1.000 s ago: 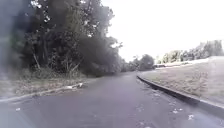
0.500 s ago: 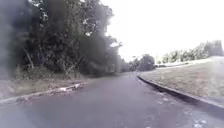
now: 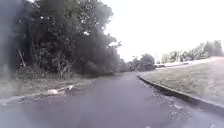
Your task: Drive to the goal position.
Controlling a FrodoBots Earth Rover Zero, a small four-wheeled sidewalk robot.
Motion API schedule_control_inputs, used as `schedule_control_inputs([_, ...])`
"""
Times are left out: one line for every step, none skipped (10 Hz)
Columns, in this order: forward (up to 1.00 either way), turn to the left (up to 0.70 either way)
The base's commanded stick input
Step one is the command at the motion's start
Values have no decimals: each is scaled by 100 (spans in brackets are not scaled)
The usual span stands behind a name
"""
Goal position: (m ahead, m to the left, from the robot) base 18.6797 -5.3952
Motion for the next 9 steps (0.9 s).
schedule_control_inputs([100,-24])
schedule_control_inputs([100,-11])
schedule_control_inputs([100,0])
schedule_control_inputs([100,0])
schedule_control_inputs([100,0])
schedule_control_inputs([100,0])
schedule_control_inputs([100,0])
schedule_control_inputs([100,0])
schedule_control_inputs([100,0])
